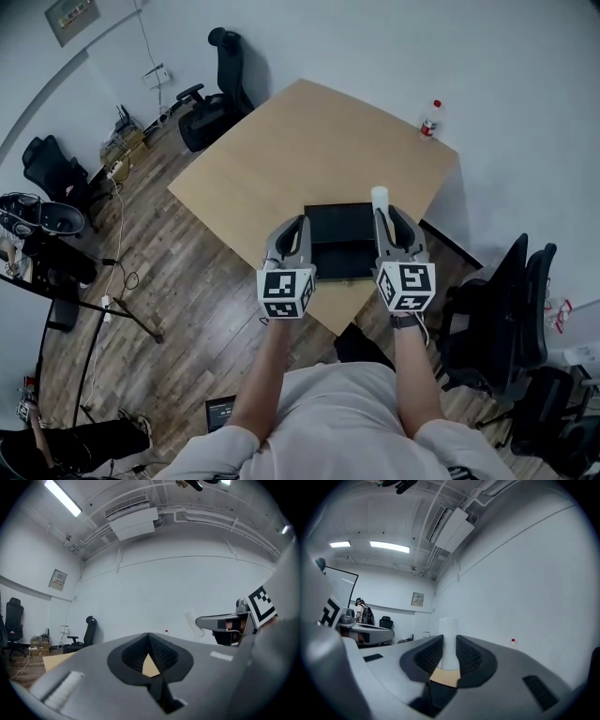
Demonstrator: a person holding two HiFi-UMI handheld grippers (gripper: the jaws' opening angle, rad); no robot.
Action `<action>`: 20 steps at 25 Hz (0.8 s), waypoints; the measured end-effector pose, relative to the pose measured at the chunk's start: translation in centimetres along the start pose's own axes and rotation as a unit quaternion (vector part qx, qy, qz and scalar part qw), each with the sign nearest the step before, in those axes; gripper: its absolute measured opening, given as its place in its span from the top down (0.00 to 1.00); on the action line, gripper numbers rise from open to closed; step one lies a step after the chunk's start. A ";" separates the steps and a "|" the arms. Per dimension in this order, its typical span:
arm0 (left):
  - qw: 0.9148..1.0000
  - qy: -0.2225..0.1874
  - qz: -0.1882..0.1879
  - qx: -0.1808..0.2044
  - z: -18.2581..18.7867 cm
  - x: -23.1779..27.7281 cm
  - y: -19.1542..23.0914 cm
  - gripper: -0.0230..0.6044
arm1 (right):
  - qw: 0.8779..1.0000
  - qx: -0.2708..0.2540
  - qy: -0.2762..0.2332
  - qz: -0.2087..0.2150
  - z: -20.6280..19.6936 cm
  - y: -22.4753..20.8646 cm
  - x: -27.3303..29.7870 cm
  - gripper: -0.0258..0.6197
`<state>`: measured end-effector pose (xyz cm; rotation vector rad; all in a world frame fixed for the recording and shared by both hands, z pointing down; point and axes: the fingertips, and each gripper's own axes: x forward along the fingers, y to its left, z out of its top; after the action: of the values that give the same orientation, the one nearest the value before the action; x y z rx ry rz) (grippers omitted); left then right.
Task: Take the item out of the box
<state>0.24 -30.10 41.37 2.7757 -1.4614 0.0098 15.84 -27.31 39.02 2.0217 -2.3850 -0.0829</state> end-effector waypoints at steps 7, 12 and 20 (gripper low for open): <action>1.000 -0.011 -0.008 0.012 0.8 -0.8 -1.5 0.95 | 1.000 -0.010 -0.009 0.003 0.6 1.0 -1.0 0.81; 1.000 -0.016 -0.003 0.009 0.9 -1.2 -1.1 0.95 | 1.000 -0.012 -0.009 0.001 0.8 1.5 -1.3 0.81; 1.000 -0.012 0.006 0.007 0.0 -0.7 -0.4 0.95 | 1.000 -0.013 0.000 0.001 0.1 1.1 -0.7 0.81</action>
<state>0.16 -29.28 41.33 2.7876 -1.4888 -0.0121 14.86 -26.40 38.96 2.0079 -2.3735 -0.1125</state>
